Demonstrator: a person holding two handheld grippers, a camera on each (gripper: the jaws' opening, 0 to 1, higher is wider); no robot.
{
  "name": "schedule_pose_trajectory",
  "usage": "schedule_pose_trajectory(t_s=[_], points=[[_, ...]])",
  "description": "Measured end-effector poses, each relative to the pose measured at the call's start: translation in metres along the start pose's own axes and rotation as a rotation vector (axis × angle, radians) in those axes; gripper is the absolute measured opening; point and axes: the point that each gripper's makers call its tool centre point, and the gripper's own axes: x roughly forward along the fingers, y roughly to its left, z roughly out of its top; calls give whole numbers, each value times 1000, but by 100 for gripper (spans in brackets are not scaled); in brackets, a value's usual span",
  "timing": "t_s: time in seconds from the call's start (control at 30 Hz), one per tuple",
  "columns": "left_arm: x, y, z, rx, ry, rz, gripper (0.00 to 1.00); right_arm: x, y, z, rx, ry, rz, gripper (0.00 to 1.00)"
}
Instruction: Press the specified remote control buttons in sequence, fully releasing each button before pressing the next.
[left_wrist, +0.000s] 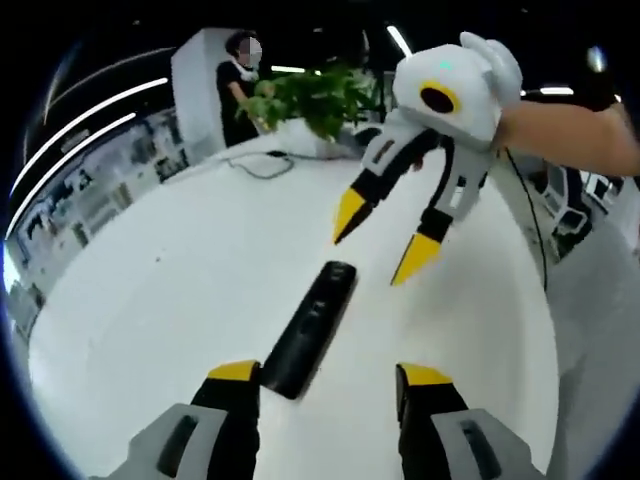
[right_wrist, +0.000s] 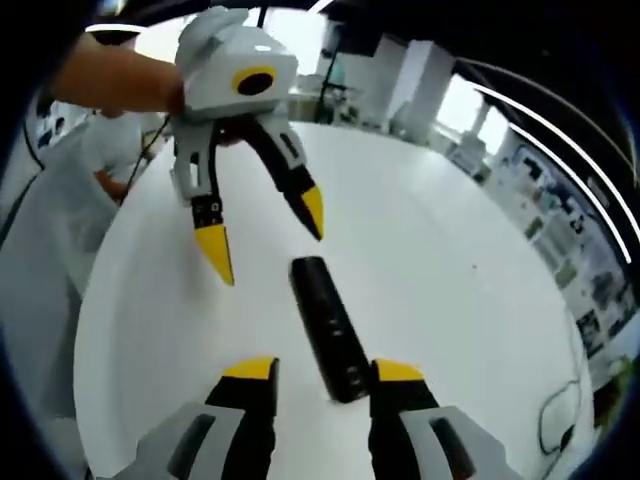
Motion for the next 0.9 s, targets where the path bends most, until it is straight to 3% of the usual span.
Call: schedule_pose_trajectory(t_s=[0.13, 0.37, 0.9], points=[[-15, 2, 7, -46, -61, 47, 62, -11, -1, 3, 34, -30, -25, 35], [-41, -10, 12, -83, -120, 79, 65, -34, 10, 16, 89, -93, -71, 37], [-79, -54, -1, -147, -197, 106, 72, -69, 57, 27, 172, -190, -128, 46]])
